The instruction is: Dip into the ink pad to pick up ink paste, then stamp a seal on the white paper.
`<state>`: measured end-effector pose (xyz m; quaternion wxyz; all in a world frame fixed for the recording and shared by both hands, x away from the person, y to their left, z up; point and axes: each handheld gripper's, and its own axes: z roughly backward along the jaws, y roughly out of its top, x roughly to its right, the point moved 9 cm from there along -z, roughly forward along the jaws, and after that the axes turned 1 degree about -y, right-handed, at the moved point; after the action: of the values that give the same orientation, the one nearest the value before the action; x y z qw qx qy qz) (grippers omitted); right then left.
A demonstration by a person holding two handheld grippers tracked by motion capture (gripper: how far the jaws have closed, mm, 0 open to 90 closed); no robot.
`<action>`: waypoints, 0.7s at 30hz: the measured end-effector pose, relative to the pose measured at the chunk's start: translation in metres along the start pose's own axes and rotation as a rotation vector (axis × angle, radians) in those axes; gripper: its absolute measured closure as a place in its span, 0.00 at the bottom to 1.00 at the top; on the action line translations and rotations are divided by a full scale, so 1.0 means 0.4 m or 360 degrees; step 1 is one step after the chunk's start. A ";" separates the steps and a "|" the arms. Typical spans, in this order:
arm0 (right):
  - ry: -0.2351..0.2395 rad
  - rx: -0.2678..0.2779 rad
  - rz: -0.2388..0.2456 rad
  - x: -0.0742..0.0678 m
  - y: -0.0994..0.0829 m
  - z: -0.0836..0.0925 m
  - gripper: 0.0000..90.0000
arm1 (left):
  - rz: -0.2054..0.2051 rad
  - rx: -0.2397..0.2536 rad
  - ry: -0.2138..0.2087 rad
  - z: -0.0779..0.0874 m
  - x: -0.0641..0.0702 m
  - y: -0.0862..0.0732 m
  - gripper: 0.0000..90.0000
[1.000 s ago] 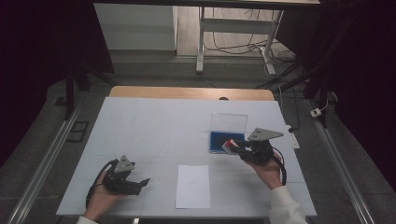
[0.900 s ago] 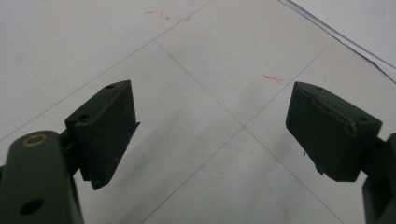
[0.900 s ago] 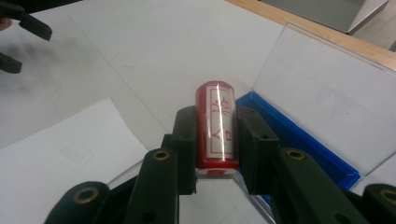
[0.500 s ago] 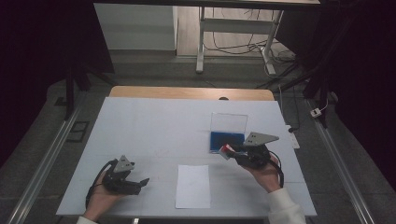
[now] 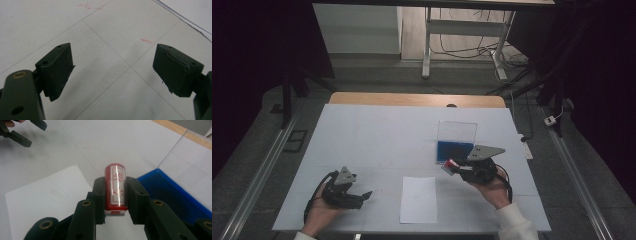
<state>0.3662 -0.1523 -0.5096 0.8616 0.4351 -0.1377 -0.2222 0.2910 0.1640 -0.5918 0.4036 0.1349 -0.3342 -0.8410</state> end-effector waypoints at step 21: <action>0.0111 -0.0069 0.0099 -0.080 0.003 -0.041 0.78 | -0.0002 0.0003 0.0000 0.001 -0.002 0.000 0.19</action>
<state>0.3457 -0.1243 -0.5197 0.8816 0.4194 -0.1164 -0.1828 0.2913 0.1646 -0.5914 0.4029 0.1355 -0.3349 -0.8409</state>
